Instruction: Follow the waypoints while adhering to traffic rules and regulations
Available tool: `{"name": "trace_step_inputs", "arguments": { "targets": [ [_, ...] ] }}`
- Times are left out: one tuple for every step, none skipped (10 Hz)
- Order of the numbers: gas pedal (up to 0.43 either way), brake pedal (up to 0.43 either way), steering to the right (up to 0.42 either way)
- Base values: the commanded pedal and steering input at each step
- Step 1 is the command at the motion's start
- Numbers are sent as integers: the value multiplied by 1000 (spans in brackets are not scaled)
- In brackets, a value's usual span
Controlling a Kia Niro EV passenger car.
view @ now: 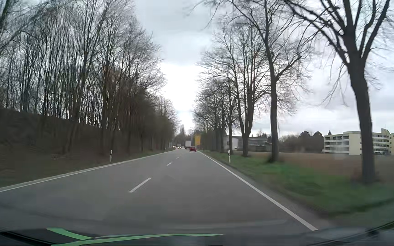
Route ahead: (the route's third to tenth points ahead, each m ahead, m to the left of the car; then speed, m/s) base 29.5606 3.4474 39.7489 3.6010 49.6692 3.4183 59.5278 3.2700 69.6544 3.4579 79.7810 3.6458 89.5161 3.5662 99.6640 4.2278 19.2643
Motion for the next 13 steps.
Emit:
{"name": "trace_step_inputs", "arguments": {
  "targets": [
    [118, 0, 1],
    [118, 0, 1],
    [118, 0, 1],
    [118, 0, 1],
    [118, 0, 0],
    [118, 0, 1],
    [118, 0, 1],
    [118, 0, 1],
    [118, 0, 1],
    [118, 0, 1],
    [118, 0, 1],
    [118, 0, 1],
    [118, 0, 1]
  ]
}}
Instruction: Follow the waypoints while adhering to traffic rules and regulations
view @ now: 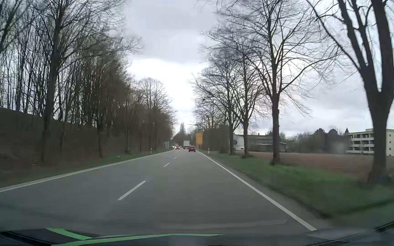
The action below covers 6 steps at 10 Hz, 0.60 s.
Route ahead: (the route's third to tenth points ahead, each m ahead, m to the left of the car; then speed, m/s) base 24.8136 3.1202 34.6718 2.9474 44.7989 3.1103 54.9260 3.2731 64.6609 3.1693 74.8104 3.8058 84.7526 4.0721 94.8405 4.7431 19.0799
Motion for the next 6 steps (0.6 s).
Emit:
{"name": "trace_step_inputs", "arguments": {
  "targets": [
    [118, 0, 0],
    [118, 0, 0],
    [118, 0, 0],
    [118, 0, 0],
    [118, 0, 0],
    [118, 0, 0]
  ]
}}
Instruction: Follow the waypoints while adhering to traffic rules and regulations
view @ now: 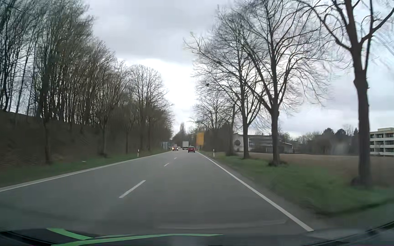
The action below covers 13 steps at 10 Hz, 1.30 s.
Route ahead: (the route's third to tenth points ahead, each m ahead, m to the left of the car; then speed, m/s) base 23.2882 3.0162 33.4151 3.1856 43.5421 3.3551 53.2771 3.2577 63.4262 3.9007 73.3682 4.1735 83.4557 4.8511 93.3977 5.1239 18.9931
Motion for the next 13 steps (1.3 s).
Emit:
{"name": "trace_step_inputs", "arguments": {
  "targets": [
    [118, 0, 0],
    [118, 0, 0],
    [118, 0, 0],
    [118, 0, 0],
    [118, 0, 0],
    [118, 0, 0],
    [118, 0, 0],
    [118, 0, 0],
    [118, 0, 0],
    [118, 0, -1],
    [118, 0, 0],
    [118, 0, -1],
    [130, 0, -1]
  ]
}}
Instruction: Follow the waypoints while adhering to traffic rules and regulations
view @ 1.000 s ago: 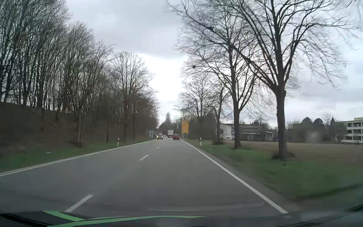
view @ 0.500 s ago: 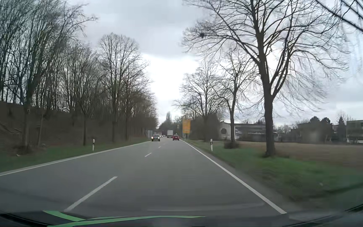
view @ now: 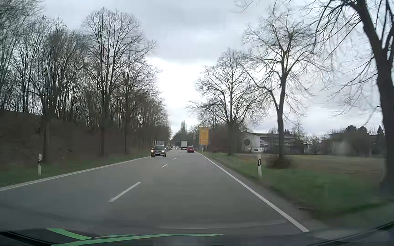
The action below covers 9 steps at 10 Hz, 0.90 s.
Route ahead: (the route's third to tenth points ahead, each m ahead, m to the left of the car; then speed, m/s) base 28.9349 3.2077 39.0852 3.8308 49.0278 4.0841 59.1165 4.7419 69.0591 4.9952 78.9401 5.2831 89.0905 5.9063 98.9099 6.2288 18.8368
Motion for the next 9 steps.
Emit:
{"name": "trace_step_inputs", "arguments": {
  "targets": [
    [130, 0, -1],
    [130, 0, -1],
    [138, 0, -1],
    [138, 0, -1],
    [138, 0, -2],
    [150, 0, -1],
    [150, 0, -2],
    [150, 0, -2],
    [150, 0, -2]
  ]
}}
